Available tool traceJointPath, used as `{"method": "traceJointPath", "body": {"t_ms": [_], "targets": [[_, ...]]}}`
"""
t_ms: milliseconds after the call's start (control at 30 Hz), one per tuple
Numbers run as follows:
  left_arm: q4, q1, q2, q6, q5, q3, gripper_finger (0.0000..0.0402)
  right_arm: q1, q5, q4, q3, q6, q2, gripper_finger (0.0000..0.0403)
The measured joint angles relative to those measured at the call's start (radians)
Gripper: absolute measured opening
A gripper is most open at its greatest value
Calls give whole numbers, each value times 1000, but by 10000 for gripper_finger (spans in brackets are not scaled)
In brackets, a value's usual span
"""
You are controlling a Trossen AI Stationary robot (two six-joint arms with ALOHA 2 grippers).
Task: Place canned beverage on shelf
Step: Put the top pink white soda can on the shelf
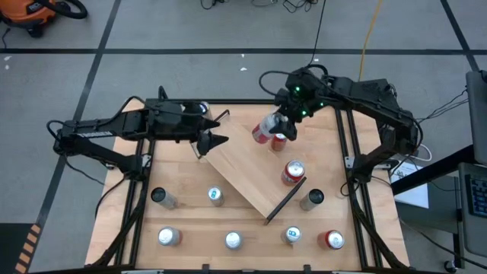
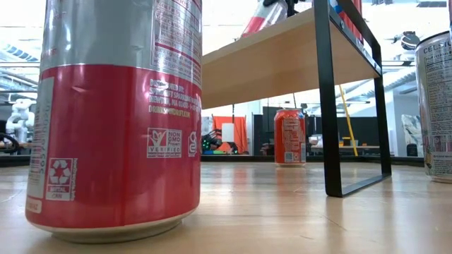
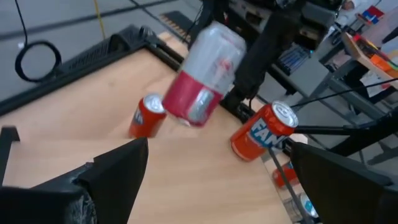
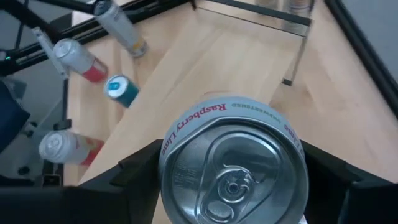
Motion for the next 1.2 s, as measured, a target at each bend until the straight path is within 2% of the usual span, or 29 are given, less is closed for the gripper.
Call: {"method": "traceJointPath", "body": {"t_ms": [167,333,600,700,1033,1200], "targets": [[35,-30,11,56,-39,1,397,51,-6,43,0,43,0,269],[70,-55,43,99,-61,2,397,67,0,99,0,185,0,269],[188,-106,114,227,-223,1,399,70,-25,130,0,387,0,270],[229,-107,132,254,-223,1,400,71,-52,131,0,429,0,270],[221,-89,191,246,-111,1,400,102,-54,179,0,457,0,270],[218,-89,219,223,-131,1,400,119,-55,222,0,452,0,270]]}}
